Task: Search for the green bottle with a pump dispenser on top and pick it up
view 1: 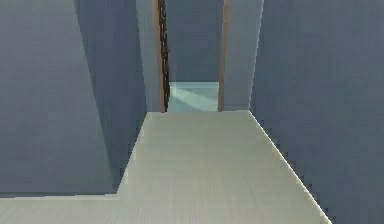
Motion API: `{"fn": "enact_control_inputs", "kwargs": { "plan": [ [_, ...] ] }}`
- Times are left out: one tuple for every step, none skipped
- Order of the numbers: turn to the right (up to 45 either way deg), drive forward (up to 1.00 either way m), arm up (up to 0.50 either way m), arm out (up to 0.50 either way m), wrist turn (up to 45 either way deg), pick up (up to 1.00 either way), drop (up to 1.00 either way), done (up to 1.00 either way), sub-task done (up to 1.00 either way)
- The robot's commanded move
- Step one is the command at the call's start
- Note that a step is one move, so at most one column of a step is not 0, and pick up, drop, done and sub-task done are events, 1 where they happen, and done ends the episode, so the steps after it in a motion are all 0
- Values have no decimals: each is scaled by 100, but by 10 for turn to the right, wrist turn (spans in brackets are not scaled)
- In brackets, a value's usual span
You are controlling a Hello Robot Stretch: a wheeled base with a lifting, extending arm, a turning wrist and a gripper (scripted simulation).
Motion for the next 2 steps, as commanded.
{"fn": "enact_control_inputs", "kwargs": {
  "plan": [
    [0,100,0,0,0,0,0,0,0],
    [0,100,0,0,0,0,0,0,0]
  ]
}}
